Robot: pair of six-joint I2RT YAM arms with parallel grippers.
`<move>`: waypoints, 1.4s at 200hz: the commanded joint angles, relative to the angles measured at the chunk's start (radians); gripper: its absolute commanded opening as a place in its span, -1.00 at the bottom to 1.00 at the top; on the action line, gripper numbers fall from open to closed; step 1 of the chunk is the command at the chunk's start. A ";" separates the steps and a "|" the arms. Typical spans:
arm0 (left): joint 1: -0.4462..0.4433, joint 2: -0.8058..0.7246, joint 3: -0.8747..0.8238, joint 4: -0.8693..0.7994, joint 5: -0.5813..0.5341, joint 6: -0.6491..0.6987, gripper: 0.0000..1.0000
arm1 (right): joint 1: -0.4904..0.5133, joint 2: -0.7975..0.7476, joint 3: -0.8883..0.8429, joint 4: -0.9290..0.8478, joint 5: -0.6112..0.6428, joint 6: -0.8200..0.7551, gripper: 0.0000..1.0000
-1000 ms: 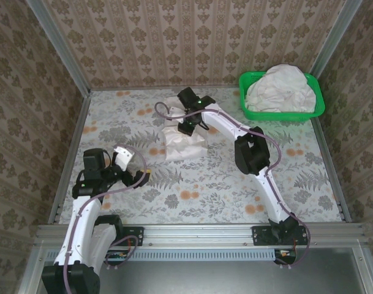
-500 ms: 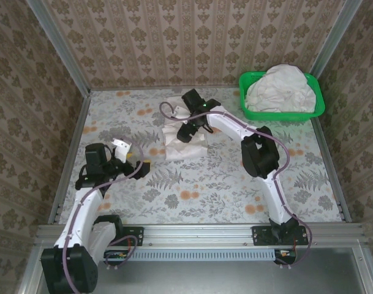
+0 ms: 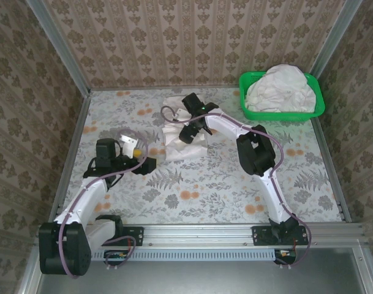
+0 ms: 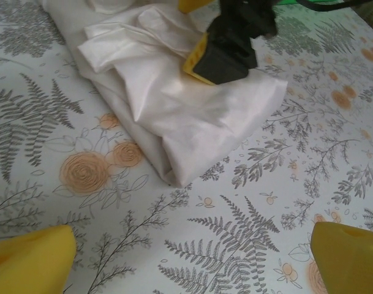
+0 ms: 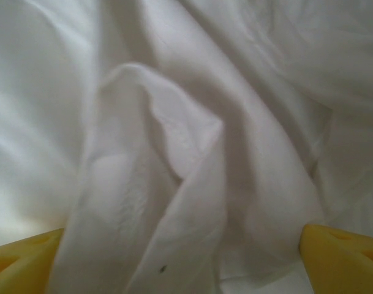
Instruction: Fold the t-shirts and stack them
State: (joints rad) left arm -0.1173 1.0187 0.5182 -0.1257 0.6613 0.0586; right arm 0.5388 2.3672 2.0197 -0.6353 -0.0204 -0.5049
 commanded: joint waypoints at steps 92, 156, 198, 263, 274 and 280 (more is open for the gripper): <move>-0.025 -0.011 0.039 0.029 -0.045 0.036 0.99 | -0.090 0.119 0.374 -0.132 0.179 0.026 0.84; -0.022 -0.071 0.012 -0.023 -0.066 0.194 0.99 | 0.010 -0.273 -0.223 0.160 -0.043 -0.081 0.84; 0.052 -0.174 -0.056 -0.046 0.022 0.307 1.00 | 0.115 -0.435 -0.530 0.203 -0.204 -0.331 0.72; 0.107 -0.227 -0.101 -0.091 0.073 0.320 1.00 | 0.178 -0.345 -0.548 0.223 -0.168 -0.365 0.26; 0.107 -0.244 -0.114 -0.090 0.070 0.319 1.00 | 0.173 -0.318 -0.526 0.210 -0.159 -0.371 0.24; 0.107 -0.254 -0.120 -0.090 0.067 0.317 1.00 | 0.170 -0.304 -0.515 0.203 -0.156 -0.372 0.23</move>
State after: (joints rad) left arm -0.0170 0.8059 0.4324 -0.1936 0.6937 0.3462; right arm 0.7223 1.9968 1.4654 -0.4297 -0.1875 -0.8463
